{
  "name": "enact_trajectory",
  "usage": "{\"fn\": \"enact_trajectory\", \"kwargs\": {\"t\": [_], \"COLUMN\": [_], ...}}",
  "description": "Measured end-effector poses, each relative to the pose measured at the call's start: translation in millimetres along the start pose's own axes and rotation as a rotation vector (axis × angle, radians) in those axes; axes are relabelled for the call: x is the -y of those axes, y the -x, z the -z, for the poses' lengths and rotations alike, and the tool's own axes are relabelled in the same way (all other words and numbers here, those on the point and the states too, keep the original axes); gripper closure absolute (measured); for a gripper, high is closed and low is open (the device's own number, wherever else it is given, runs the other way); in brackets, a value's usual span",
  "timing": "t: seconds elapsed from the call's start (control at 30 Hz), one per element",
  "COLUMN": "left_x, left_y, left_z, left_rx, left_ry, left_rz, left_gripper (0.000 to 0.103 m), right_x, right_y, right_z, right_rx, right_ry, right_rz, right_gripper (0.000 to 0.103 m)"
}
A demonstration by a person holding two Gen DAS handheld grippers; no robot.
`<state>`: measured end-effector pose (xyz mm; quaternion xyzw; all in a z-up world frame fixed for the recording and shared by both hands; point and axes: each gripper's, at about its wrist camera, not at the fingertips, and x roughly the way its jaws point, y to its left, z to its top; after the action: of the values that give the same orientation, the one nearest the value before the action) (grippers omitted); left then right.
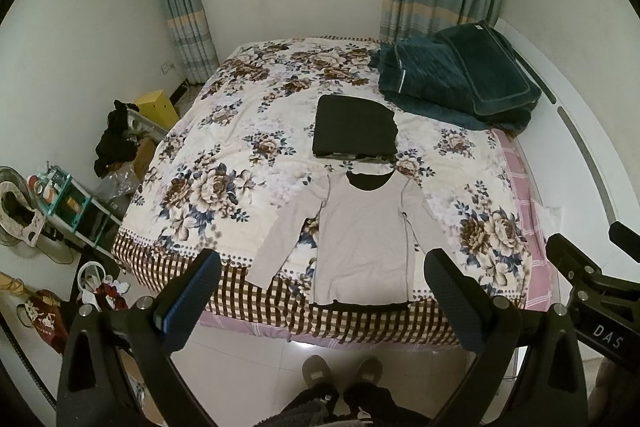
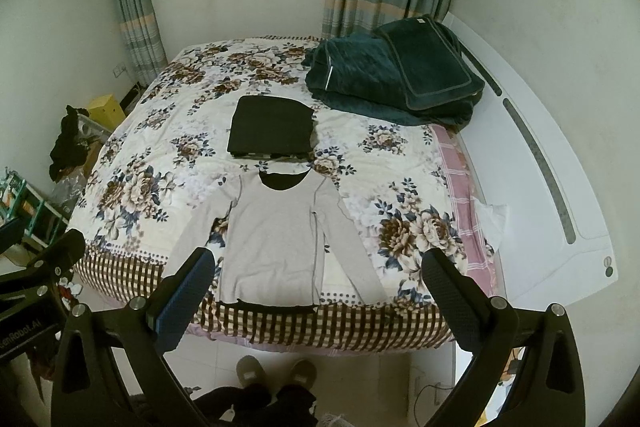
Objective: Fold small clothes
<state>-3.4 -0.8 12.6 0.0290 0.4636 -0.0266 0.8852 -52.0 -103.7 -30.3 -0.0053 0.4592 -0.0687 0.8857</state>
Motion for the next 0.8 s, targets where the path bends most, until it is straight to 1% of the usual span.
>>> {"fn": "enact_trajectory", "kwargs": {"t": [0.8], "left_x": [-7.5], "left_y": [2.6], "left_z": [-1.5], "left_rx": [0.006], "left_ry": [0.01], "left_rz": [0.006], "left_gripper": [0.0], "right_x": [-1.7], "right_y": [2.9], "right_z": [-1.5], "right_rx": [0.002], "right_ry": [0.001], "right_rz": [0.0], "right_gripper": [0.0]}}
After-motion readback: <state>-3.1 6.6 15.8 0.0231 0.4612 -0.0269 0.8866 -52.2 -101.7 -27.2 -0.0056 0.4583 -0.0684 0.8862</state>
